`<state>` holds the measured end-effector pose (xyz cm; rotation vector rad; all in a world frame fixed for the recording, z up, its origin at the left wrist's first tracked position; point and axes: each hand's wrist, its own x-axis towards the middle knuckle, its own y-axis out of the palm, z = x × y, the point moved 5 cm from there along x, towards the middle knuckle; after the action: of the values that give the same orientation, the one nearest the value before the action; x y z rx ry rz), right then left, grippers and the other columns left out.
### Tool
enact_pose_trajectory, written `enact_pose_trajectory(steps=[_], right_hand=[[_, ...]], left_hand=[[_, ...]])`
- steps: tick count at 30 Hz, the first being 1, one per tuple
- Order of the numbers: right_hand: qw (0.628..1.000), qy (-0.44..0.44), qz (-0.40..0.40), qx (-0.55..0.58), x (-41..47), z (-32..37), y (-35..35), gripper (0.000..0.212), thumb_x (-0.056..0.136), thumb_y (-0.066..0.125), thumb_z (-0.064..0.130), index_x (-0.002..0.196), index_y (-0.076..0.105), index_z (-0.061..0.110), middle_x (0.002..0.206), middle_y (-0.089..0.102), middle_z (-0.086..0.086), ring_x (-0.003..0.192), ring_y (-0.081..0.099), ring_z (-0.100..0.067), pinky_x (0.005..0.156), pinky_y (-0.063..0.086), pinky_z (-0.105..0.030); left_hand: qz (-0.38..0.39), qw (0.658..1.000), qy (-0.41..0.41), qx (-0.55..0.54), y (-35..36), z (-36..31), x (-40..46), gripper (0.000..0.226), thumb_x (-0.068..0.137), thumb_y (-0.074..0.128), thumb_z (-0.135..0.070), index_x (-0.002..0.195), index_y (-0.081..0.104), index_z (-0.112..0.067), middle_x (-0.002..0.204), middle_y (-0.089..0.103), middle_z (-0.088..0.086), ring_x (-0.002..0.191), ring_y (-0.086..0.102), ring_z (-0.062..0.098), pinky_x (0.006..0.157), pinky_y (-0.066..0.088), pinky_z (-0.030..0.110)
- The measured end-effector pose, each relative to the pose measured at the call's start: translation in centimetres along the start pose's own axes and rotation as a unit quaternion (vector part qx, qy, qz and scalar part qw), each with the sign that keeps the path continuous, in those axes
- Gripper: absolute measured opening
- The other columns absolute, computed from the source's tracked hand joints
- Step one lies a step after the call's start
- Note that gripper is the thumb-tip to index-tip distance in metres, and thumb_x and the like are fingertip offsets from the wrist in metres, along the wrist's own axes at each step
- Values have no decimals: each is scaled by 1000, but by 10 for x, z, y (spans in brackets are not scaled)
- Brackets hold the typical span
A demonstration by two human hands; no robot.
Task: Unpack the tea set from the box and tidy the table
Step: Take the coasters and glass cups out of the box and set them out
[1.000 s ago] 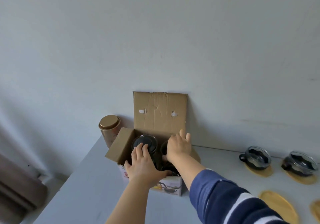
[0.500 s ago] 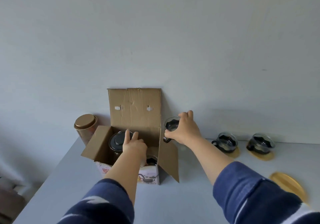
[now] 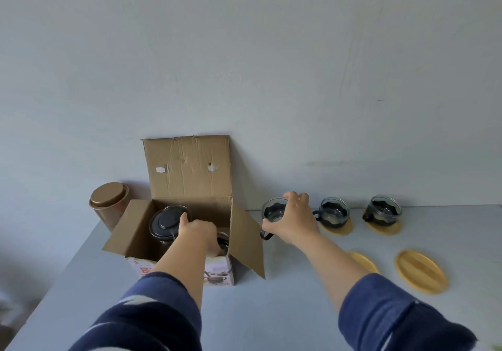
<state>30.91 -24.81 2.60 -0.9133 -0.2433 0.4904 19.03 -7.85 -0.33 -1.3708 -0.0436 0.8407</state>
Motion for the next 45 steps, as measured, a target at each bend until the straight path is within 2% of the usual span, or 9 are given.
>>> enact_pose_trajectory(steps=[2, 4, 10, 15, 18, 21, 30, 35, 45], right_hand=[[1000, 2, 1, 5, -3, -2, -4, 83, 69, 74, 46, 135, 34, 13, 132, 41, -7, 121, 44, -28, 86, 43, -33], [1000, 8, 0, 15, -6, -5, -9, 82, 70, 73, 45, 134, 33, 14, 133, 46, -6, 122, 42, -30, 88, 42, -35], [998, 29, -7, 50, -18, -24, -34, 82, 67, 76, 44, 132, 36, 15, 129, 51, -5, 120, 44, -29, 88, 44, -35], [996, 61, -30, 63, -20, -67, -66, 83, 65, 76, 44, 132, 37, 16, 128, 53, -5, 120, 49, -30, 88, 47, -33], [993, 73, -48, 83, -21, -96, -85, 81, 67, 77, 43, 131, 37, 14, 126, 53, -7, 119, 49, -30, 85, 46, -32], [989, 98, -63, 86, -25, -133, -102, 82, 67, 78, 42, 132, 38, 13, 128, 53, -6, 120, 48, -30, 90, 47, -35], [976, 182, -85, 87, -36, -252, -121, 78, 66, 79, 43, 126, 38, 14, 123, 54, -6, 115, 50, -31, 88, 49, -38], [972, 207, -84, 74, -42, -291, -111, 81, 68, 79, 44, 129, 38, 11, 125, 53, -9, 116, 50, -32, 85, 50, -38], [970, 214, -93, 70, -49, -308, -99, 82, 73, 73, 45, 135, 32, 12, 135, 46, -8, 121, 44, -32, 88, 50, -43]], left_hand=[[-31, 997, 9, -72, -9, 8, -7, 58, 81, 60, -57, 126, 54, -22, 122, 62, -2, 119, 54, 23, 115, 28, 48], [-47, 986, 18, -157, -15, 17, -14, 69, 73, 67, -59, 128, 49, -22, 119, 62, -2, 107, 58, 20, 101, 46, 40], [-202, 948, 9, -245, -53, 19, -48, 88, 66, 72, -57, 138, 33, -24, 132, 47, 1, 107, 56, 22, 88, 54, 39], [-258, 908, 43, -328, -79, -39, -63, 88, 64, 76, -50, 137, 36, -18, 133, 50, 0, 117, 54, 21, 97, 48, 39], [-237, 896, 74, -369, -81, -86, -63, 90, 64, 77, -47, 139, 36, -17, 137, 47, -1, 123, 50, 19, 102, 45, 38], [-192, 901, 95, -378, -74, -135, -56, 90, 66, 77, -45, 141, 35, -19, 140, 45, -2, 127, 47, 17, 105, 43, 37], [-92, 907, 146, -385, -39, -260, -39, 91, 66, 75, -40, 145, 31, -25, 139, 44, -4, 125, 48, 18, 102, 45, 39], [-44, 904, 151, -397, -14, -291, -30, 91, 67, 74, -34, 146, 30, -23, 141, 41, -4, 127, 43, 19, 103, 45, 39], [-60, 915, 131, -378, -2, -301, -23, 93, 68, 71, -32, 149, 25, -27, 144, 38, -8, 129, 39, 18, 105, 41, 40]])
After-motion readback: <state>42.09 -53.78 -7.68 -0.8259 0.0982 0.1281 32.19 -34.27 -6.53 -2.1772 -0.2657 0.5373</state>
